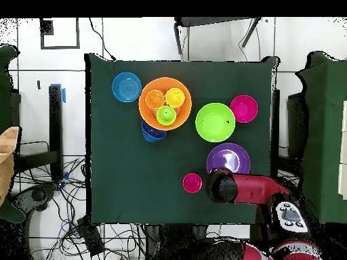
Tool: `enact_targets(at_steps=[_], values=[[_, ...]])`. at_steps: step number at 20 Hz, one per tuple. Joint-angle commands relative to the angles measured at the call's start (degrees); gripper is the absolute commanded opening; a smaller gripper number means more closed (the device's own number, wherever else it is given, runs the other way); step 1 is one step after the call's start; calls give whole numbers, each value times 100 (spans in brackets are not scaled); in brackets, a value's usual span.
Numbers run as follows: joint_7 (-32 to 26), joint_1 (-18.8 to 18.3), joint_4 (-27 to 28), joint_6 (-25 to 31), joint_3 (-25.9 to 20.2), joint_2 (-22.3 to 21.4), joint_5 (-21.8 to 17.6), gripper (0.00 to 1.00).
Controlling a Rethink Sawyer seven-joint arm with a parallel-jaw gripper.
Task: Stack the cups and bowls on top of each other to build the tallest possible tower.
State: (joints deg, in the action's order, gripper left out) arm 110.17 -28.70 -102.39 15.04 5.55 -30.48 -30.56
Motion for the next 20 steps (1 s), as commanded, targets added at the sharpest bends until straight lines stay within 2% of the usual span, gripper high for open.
enact_targets(at_steps=[1,5,13,20], values=[[627,308,284,-773,-127,446,-162,100],[504,289,126,-568,-316,314,33,100],[-17,3,-37,273,-828,-102,227,100],[-191,-161,-57,685,-1083,-280,300,100]])
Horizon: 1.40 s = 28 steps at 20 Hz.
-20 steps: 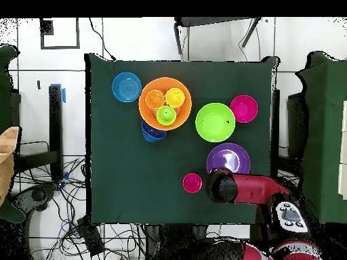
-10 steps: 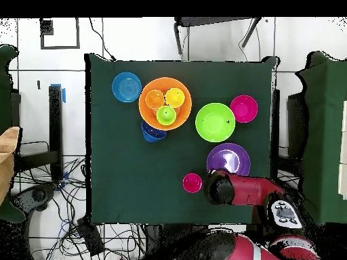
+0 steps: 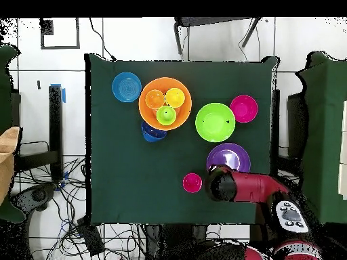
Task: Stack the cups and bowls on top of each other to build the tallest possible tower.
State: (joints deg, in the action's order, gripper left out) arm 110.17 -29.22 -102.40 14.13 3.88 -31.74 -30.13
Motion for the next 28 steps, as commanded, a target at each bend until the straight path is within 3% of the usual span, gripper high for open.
enact_targets(at_steps=[1,16,28], values=[[-203,-129,-45,811,-949,-164,259,100],[-52,-176,-95,975,-1328,-190,492,100],[258,147,11,942,-1258,-139,733,100]])
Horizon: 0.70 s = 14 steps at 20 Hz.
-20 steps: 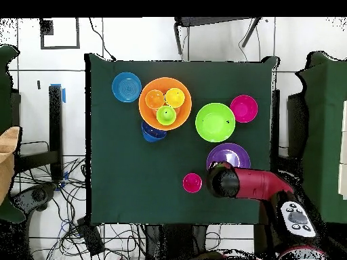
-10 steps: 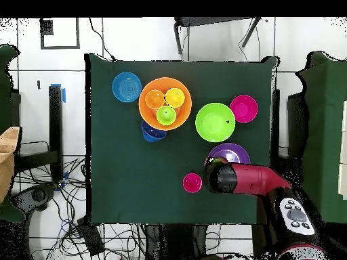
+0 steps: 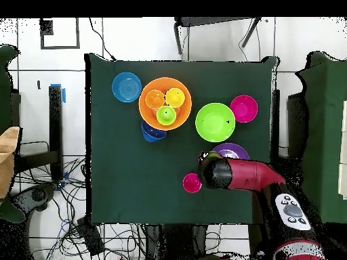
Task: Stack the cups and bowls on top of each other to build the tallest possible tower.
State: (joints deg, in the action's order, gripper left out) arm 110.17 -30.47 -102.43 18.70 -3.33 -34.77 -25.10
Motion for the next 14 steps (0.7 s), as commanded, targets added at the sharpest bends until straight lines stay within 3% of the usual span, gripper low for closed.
enact_targets(at_steps=[1,14], values=[[234,249,25,479,-562,180,244,100],[598,726,136,-33,57,403,85,100]])
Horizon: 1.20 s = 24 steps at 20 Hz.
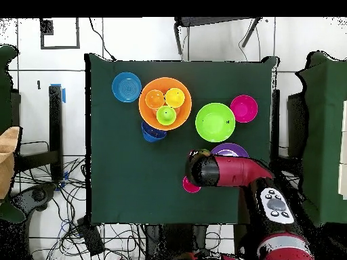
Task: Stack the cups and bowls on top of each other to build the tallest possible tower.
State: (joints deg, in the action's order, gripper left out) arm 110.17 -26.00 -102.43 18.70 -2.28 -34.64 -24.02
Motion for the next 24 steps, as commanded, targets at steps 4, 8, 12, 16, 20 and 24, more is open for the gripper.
enact_targets(at_steps=[4,8,12,16,20,24], values=[[638,375,183,-170,58,481,-24,100],[760,539,248,-352,242,589,-27,100],[881,735,367,-607,581,724,-75,100],[913,880,502,-974,893,899,-95,100],[911,1000,541,-1148,1091,997,-3,100],[893,1064,525,-1310,1180,1078,119,100]])
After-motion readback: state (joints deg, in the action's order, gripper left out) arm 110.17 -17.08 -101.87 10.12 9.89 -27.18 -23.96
